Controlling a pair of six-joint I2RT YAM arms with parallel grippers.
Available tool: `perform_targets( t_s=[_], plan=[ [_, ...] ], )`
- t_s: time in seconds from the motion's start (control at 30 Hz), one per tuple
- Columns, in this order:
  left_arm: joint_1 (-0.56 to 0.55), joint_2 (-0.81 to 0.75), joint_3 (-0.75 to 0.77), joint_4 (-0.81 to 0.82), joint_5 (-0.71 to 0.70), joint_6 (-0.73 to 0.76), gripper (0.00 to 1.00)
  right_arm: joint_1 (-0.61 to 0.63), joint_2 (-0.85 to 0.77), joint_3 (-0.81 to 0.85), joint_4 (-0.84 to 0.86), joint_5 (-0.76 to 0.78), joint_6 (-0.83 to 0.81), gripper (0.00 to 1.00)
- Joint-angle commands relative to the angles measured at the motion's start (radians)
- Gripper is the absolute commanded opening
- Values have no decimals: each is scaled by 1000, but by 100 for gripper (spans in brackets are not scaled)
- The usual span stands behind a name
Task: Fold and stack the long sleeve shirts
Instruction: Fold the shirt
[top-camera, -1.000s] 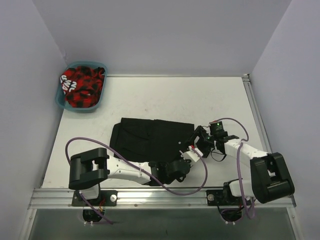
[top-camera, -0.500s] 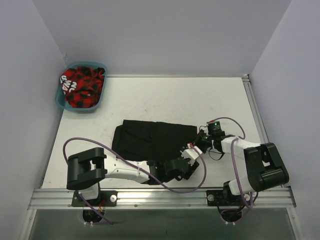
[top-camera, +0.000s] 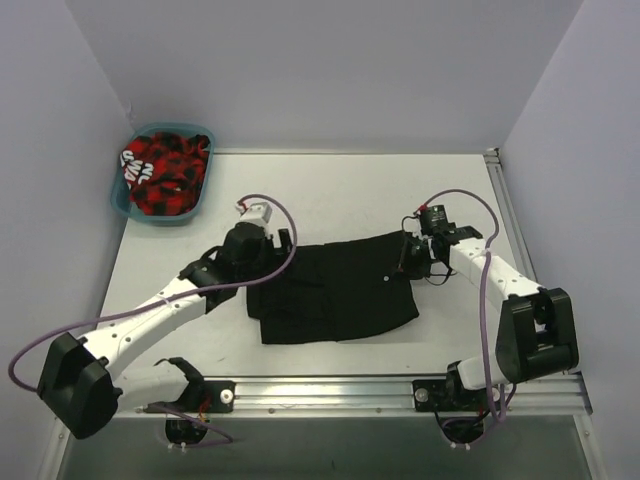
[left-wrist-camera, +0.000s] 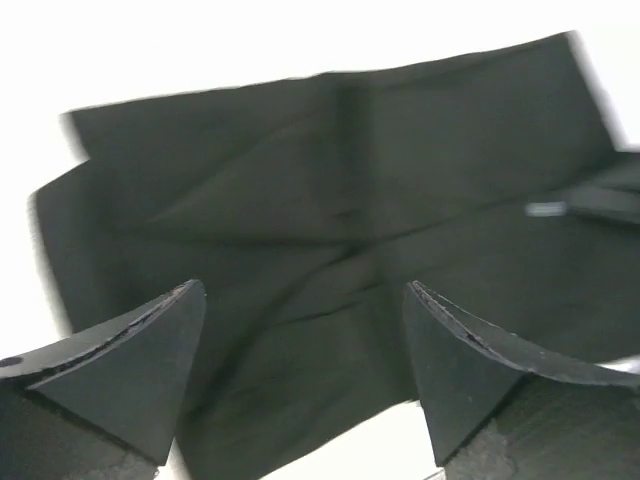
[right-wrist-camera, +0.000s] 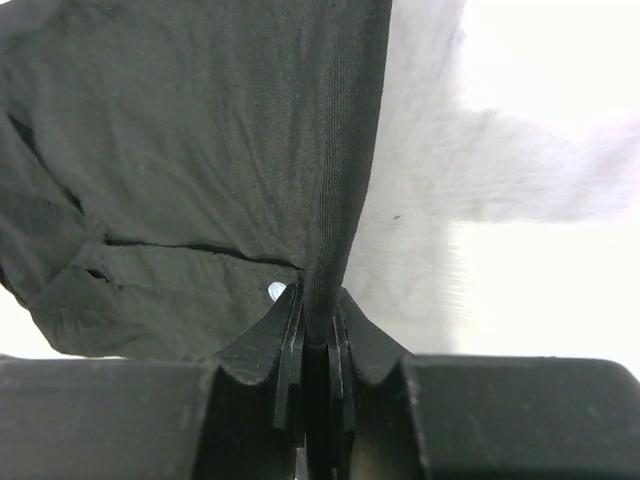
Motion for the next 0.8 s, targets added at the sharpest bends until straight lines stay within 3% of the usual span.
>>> perform_targets(
  t_s=[0.0, 0.13, 0.37, 0.53, 0.77],
  plan=[
    [141, -27, -74, -174, 117, -27, 89, -6, -8, 112, -233, 103, -165, 0],
    [232, -28, -160, -98, 115, -44, 73, -6, 5, 193, -312, 129, -228, 0],
    [255, 131, -218, 64, 140, -90, 39, 16, 23, 282, -401, 236, -268, 0],
    [238, 240, -218, 126, 196, -127, 34, 115, 48, 359, -470, 414, -263, 0],
    [134, 291, -212, 171, 157, -196, 32, 267, 126, 489, -588, 696, -237, 0]
  ],
)
